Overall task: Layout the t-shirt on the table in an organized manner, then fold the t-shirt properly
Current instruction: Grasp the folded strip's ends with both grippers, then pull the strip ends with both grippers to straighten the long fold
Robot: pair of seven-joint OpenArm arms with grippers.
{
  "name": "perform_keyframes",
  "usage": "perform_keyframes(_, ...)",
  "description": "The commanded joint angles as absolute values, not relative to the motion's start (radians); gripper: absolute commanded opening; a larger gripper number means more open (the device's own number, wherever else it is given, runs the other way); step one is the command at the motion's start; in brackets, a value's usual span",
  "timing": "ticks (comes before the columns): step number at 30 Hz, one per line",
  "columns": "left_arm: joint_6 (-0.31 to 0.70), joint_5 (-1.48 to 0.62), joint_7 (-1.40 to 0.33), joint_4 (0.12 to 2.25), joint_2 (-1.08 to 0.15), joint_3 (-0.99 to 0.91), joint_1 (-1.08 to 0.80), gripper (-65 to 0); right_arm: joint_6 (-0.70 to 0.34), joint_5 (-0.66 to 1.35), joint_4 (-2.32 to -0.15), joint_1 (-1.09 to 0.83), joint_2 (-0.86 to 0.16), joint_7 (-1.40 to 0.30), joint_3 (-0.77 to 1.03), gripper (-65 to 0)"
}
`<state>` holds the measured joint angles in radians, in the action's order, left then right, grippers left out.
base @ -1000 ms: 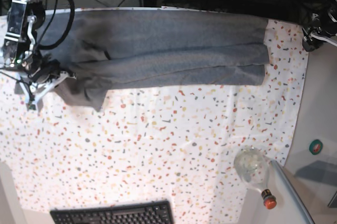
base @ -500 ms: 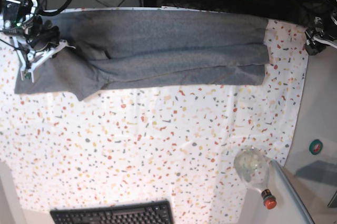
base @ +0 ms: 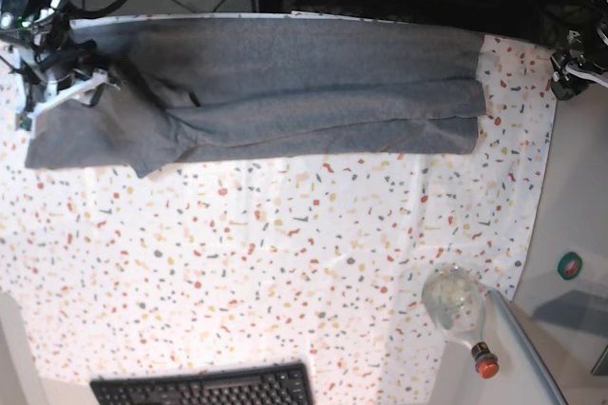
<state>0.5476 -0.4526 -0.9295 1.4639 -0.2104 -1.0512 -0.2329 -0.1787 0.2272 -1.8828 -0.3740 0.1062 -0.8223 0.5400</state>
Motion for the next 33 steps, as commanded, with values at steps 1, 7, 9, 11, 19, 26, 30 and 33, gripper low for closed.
perform_keyframes(1,0.552,-0.464,-0.915,1.483,-0.226,-1.050,-0.234,-24.0,-0.182,0.237,-1.917,-0.383,0.108,-0.780,0.547,-38.7)
perform_keyframes(7,0.552,-0.475,-0.909,1.500,-0.208,-0.863,-0.269,-29.6,-0.185,0.236,-1.931,-0.394,0.107,-0.693,0.547,-65.0)
perform_keyframes(9,0.552,-0.473,-0.909,1.529,-0.177,-0.803,-0.274,-42.0,-0.185,0.236,-1.926,-0.394,0.110,-0.720,0.547,-65.0)
perform_keyframes(11,0.552,-0.469,-0.909,1.552,-0.143,-0.756,-0.274,-57.8,-0.185,0.236,-1.905,-0.394,0.111,-0.740,0.547,-65.0)
perform_keyframes(19,0.549,-0.467,-0.906,1.566,-0.108,-0.593,-0.265,-65.0,-0.185,0.236,-1.670,-0.389,0.104,-0.742,0.550,-65.0)
perform_keyframes(26,0.549,-0.469,-0.906,1.566,-0.113,-0.581,-0.265,-65.0,-0.183,0.231,-1.830,-0.387,0.101,-0.748,0.556,-65.0)
perform_keyframes(30,0.549,-0.466,-0.906,1.561,-0.101,-0.541,-0.265,-65.0,-0.177,0.231,-1.774,-0.291,0.024,-0.750,0.550,-65.0)
perform_keyframes(33,0.544,-0.464,-0.857,1.552,-0.104,-0.498,-0.265,-65.0,-0.177,0.229,-1.583,-0.182,-0.038,-0.746,0.555,-65.0)
